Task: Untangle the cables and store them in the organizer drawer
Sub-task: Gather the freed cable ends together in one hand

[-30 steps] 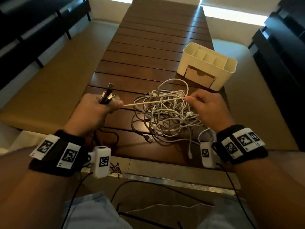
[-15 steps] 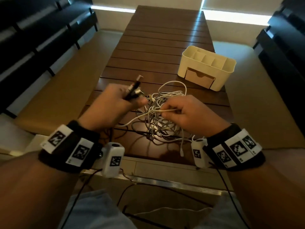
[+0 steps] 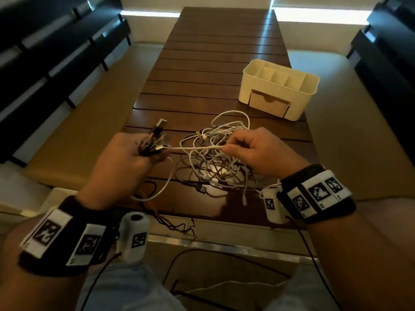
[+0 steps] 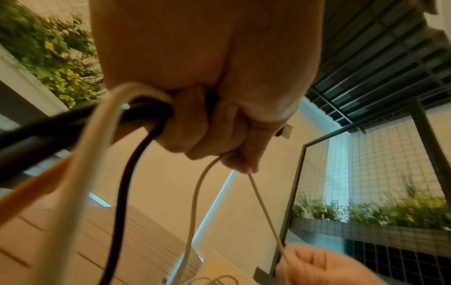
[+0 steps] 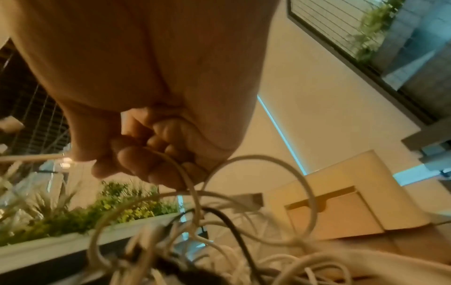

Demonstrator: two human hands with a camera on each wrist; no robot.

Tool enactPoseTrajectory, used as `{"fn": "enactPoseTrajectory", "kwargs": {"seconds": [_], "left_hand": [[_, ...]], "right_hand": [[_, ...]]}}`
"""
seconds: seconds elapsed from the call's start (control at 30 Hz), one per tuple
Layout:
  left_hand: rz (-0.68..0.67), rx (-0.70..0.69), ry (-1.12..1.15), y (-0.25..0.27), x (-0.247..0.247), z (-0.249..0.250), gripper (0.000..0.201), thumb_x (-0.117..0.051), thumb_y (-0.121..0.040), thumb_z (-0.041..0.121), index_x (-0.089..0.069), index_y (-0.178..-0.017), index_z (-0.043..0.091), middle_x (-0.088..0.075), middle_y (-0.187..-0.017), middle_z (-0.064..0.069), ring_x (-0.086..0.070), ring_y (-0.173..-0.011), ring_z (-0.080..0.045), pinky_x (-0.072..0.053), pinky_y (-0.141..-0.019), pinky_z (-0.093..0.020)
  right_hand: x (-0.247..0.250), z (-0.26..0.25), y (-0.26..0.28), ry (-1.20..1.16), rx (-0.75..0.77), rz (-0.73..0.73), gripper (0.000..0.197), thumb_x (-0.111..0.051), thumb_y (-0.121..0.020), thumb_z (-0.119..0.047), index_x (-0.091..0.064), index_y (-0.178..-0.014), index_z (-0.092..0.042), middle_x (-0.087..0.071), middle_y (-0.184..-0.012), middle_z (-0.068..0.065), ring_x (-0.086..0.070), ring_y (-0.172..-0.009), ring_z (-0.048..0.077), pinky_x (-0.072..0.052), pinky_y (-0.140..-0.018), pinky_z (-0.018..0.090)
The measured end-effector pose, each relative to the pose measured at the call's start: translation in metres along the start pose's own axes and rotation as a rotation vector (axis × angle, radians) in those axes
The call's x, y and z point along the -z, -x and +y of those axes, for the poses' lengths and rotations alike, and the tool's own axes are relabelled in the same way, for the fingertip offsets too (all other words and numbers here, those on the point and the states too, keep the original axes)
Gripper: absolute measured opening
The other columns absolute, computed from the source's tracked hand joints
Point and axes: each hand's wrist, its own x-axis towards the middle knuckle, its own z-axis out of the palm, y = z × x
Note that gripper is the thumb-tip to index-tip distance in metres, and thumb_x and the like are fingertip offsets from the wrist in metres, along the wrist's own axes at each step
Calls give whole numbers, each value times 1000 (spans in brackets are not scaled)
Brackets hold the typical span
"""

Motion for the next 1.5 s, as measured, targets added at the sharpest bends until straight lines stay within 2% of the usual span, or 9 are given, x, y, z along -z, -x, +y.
{"fn": "enactPoseTrajectory", "kwargs": {"seconds": [0.23, 0.43, 0.57, 0.63, 0.73, 0.8, 1.17, 1.3, 1.5], "left_hand": [[58, 199, 226, 10, -3, -19, 31, -65, -89, 38, -68, -69, 15, -51, -46, 11, -38, -41, -5, -30, -52, -29], [-303, 298, -16, 4, -29, -41, 18, -65, -95, 29, -72, -97, 13, -64, -75, -10, -42, -50, -1, -32, -53, -21], [-44, 240, 97, -2, -17, -40, 13, -64, -95, 30, -72, -104, 27, -72, -101, -12, -57, -70, -15, -39, -65, -29], [0, 150, 115, -5, -19, -28, 21, -63, -95, 31, -73, -107, 16, -71, -95, -9, -63, -80, -20, -42, -68, -26], [-136, 54, 234, -11, -37, -3, 30, -63, -96, 29, -69, -105, 1, -57, -66, 7, -45, -53, -3, -34, -54, -16], [-254, 26, 248, -13, -48, 1, 36, -62, -95, 35, -67, -94, 0, -49, -62, 5, -39, -53, -5, -31, -52, -20], [-67, 62, 151, -3, -16, -5, 37, -64, -93, 40, -65, -59, 24, -52, -46, 6, -40, -43, -8, -33, -48, -30], [-47, 212, 345, 19, 5, -26, 41, -68, -82, 52, -67, -65, 15, -47, -51, 0, -37, -47, -20, -31, -52, -36], [-450, 387, 142, 39, -27, -50, 34, -65, -93, 39, -70, -83, 6, -53, -61, -2, -42, -51, -12, -34, -54, -31]], "right_hand": [[-7, 28, -11, 56, -130, 29, 21, -55, -98, -41, -61, -84, -27, -60, -76, -2, -56, -67, 15, -46, -59, 29], [-8, 12, -10, 19, -53, 77, 19, -59, -98, -30, -64, -88, -15, -59, -73, -2, -50, -59, 3, -39, -53, 9], [-6, 1, -8, 140, -21, -88, 19, -62, -96, -34, -66, -85, -19, -61, -73, -6, -54, -63, 7, -39, -57, 18], [-11, -4, -10, 161, 21, -125, 19, -62, -96, -34, -65, -85, -19, -60, -74, -8, -54, -66, 4, -39, -59, 19], [-20, -15, -12, 76, 93, -86, 17, -64, -95, -31, -66, -84, -17, -57, -71, -10, -52, -65, 1, -37, -57, 10], [-20, -20, -11, 3, 141, -19, 16, -64, -95, -27, -64, -81, -19, -55, -68, -10, -52, -64, 3, -38, -58, 10], [-23, 18, -17, 78, 41, -37, 25, -49, -102, -33, -63, -91, -16, -58, -79, -6, -53, -74, 7, -39, -60, 11], [-13, 43, -18, 181, -90, -1, 24, -49, -102, -31, -62, -91, -15, -56, -82, -4, -53, -77, 13, -45, -75, 34], [-14, 40, -16, 49, -133, 67, 16, -51, -102, -30, -63, -92, -23, -59, -88, -6, -55, -83, 9, -40, -68, 29]]}}
